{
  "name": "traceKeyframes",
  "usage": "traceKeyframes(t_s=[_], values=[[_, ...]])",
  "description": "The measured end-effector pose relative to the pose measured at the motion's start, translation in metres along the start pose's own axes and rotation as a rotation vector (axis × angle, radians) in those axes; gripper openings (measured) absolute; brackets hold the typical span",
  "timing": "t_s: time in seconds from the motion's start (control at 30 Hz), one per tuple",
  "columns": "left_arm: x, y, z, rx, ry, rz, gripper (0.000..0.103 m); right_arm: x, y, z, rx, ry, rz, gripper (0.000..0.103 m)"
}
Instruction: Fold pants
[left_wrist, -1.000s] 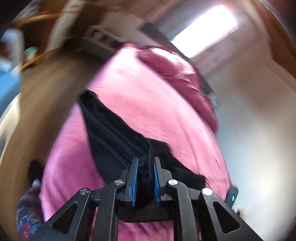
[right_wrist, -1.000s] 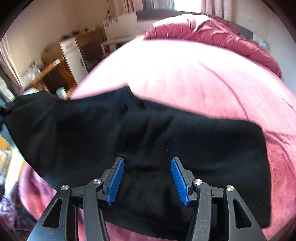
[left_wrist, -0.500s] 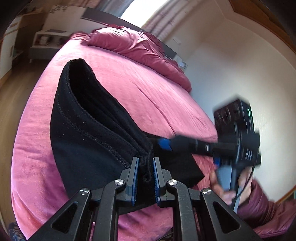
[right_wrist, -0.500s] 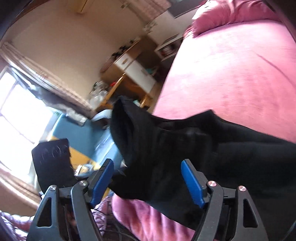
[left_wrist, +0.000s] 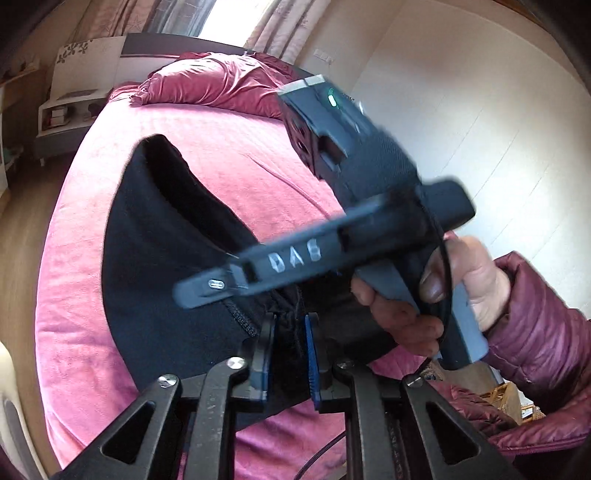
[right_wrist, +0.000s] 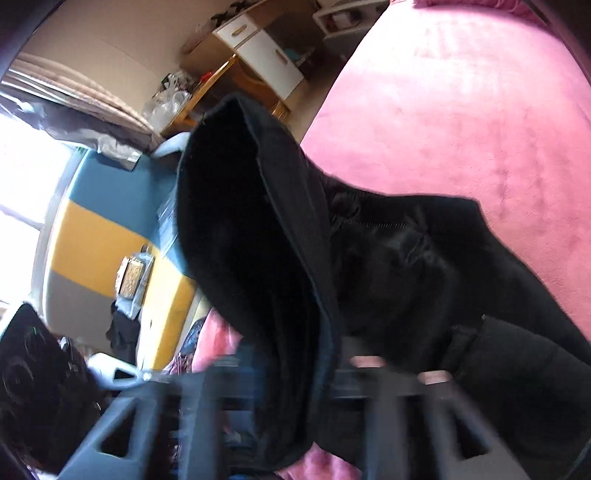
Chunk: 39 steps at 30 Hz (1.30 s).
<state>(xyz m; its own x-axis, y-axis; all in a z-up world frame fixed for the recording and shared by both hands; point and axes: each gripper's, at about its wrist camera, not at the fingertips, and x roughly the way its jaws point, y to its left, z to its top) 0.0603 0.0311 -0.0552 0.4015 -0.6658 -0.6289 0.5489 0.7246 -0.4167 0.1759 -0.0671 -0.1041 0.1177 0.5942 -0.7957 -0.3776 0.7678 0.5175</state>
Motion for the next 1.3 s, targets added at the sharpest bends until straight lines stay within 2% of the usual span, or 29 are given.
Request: traceKeyframes(t_s=[0.13, 0.2, 0.27, 0.33, 0.43, 0.5, 0.57, 0.67, 0.8, 0.93, 1.2, 1.3], values=[[-0.035, 0.025, 0.003, -0.091, -0.053, -0.188, 0.026, -0.011, 0.002, -0.007, -0.023, -0.044, 0.004, 0.014], [-0.053, 0.044, 0.004, -0.166, -0.107, -0.225, 0.026, -0.028, 0.000, -0.015, -0.004, -0.082, 0.031, 0.014], [-0.067, 0.075, 0.003, -0.290, -0.166, -0.216, 0.026, -0.042, 0.002, -0.019, 0.010, -0.122, 0.069, 0.014], [-0.073, 0.105, -0.002, -0.407, -0.202, -0.150, 0.026, -0.055, 0.004, -0.020, 0.013, -0.149, 0.083, 0.014], [-0.065, 0.123, -0.006, -0.452, -0.199, -0.054, 0.026, -0.078, 0.010, -0.026, 0.004, -0.195, 0.095, 0.014], [-0.051, 0.129, -0.007, -0.474, -0.179, -0.017, 0.026, -0.093, 0.011, -0.032, 0.006, -0.222, 0.100, 0.014], [-0.032, 0.127, -0.001, -0.478, -0.161, 0.005, 0.026, -0.108, 0.005, -0.040, 0.018, -0.248, 0.099, 0.014], [-0.009, 0.118, 0.007, -0.464, -0.134, -0.026, 0.026, -0.129, -0.012, -0.055, 0.047, -0.284, 0.085, 0.014], [0.024, 0.085, 0.022, -0.386, -0.080, -0.080, 0.026, -0.159, -0.043, -0.079, 0.105, -0.327, 0.055, 0.014], [0.059, 0.048, 0.027, -0.284, 0.012, -0.112, 0.026, -0.178, -0.084, -0.106, 0.185, -0.347, 0.022, 0.014], [0.112, 0.009, 0.005, -0.175, 0.205, -0.128, 0.026, -0.162, -0.189, -0.160, 0.415, -0.315, -0.055, 0.014], [0.123, 0.001, -0.003, -0.160, 0.239, -0.135, 0.026, -0.148, -0.222, -0.178, 0.486, -0.301, -0.079, 0.014]])
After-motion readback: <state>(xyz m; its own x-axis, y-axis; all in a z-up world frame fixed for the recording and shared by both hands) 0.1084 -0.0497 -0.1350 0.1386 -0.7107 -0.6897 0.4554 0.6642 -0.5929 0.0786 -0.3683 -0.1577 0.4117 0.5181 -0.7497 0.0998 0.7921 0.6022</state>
